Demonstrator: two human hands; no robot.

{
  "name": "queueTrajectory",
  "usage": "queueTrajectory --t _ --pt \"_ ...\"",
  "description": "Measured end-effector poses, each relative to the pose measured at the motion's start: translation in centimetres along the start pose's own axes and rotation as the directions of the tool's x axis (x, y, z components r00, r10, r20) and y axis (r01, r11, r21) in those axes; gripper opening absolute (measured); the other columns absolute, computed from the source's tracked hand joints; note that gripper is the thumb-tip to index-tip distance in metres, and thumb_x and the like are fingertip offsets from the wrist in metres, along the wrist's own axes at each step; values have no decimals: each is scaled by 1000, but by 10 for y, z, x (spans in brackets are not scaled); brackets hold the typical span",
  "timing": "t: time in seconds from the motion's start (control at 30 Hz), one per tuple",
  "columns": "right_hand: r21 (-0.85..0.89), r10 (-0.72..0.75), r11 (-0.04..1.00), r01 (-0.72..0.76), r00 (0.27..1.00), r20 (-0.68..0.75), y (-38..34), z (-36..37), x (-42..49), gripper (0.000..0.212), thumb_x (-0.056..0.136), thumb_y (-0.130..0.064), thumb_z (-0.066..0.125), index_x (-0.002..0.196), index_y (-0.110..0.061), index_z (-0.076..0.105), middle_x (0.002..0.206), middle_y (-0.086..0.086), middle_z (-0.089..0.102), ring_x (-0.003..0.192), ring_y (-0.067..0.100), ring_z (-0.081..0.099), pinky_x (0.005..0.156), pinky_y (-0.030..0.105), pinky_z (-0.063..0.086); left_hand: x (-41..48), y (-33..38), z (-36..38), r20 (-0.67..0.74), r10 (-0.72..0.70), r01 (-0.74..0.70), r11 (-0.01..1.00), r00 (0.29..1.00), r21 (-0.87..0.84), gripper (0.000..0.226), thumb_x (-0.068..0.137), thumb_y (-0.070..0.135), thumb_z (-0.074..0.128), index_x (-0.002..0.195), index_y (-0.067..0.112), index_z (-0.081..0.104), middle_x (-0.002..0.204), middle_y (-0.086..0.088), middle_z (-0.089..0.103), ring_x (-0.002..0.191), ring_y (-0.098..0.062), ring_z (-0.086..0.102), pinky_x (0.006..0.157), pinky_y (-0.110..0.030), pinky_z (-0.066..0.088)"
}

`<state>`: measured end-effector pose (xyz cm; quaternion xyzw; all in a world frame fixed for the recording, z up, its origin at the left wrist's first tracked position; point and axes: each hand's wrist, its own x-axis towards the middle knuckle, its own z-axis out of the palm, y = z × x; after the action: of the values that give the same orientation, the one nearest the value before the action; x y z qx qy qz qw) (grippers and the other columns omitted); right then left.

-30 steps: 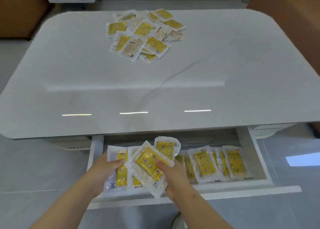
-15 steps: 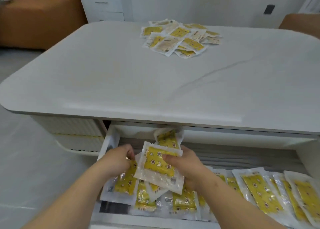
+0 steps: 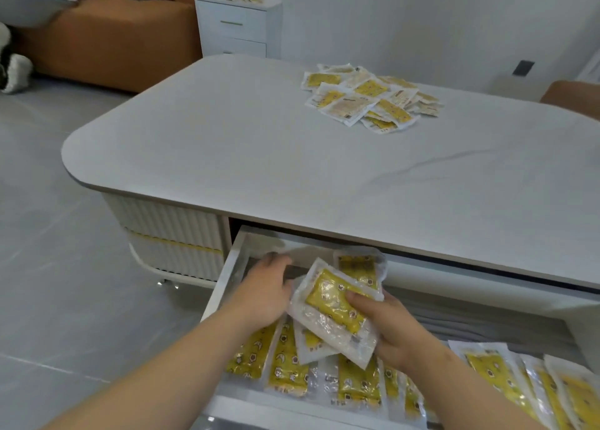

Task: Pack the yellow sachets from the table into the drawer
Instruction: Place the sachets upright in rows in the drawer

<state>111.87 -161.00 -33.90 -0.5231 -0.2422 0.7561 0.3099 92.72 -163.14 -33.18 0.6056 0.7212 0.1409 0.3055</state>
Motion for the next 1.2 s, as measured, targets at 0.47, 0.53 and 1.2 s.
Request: queueTrajectory --t 0.47,0.53,1.2 --pt "-32 -73 997 72 997 -30 -12 -5 -1 29 85 -2 61 114 -3 57 90 18 73 74 30 71 66 41 59 6 -21 2 133 -168 187 972 977 -145 18 92 8 47 105 19 54 103 -3 63 96 -20 59 74 -26 46" --pt "-84 -59 995 56 998 -33 -10 -6 0 26 85 0 61 111 -4 58 90 18 72 75 30 70 69 40 58 9 -25 8 207 -193 195 981 959 13 35 90 9 50 125 14 47 115 -6 59 107 -23 57 82 -28 46" --pt "-18 20 1000 -18 995 102 -18 6 -11 24 91 -25 55 104 -7 64 90 18 73 73 29 71 73 41 54 0 14 1 182 65 52 820 981 -570 48 87 7 62 118 38 43 103 7 66 93 -10 64 77 -25 56"
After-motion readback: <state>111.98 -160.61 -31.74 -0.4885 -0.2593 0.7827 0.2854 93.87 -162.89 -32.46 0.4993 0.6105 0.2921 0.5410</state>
